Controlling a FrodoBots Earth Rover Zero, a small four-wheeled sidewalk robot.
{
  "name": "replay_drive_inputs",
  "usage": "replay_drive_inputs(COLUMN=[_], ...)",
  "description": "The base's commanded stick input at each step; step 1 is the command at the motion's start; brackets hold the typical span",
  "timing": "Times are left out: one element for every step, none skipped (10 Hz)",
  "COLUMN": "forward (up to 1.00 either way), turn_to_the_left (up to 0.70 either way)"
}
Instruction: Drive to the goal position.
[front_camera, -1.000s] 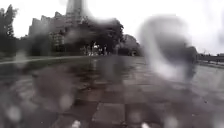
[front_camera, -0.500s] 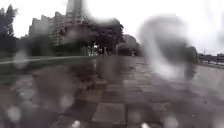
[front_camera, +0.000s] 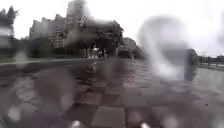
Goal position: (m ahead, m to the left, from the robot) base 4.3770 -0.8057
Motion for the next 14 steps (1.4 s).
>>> replay_drive_inputs(forward=[0.00, 0.00, 0.00, 0.00, 0.00, 0.23, 0.51, 0.70, 0.70, 0.70, 0.70, 0.70, 0.70, 0.70], turn_to_the_left=[0.00, 0.00, 0.00, 0.00, 0.00, 0.00, 0.00, -0.20, -0.35, -0.35, -0.35, -0.35, -0.35, -0.35])
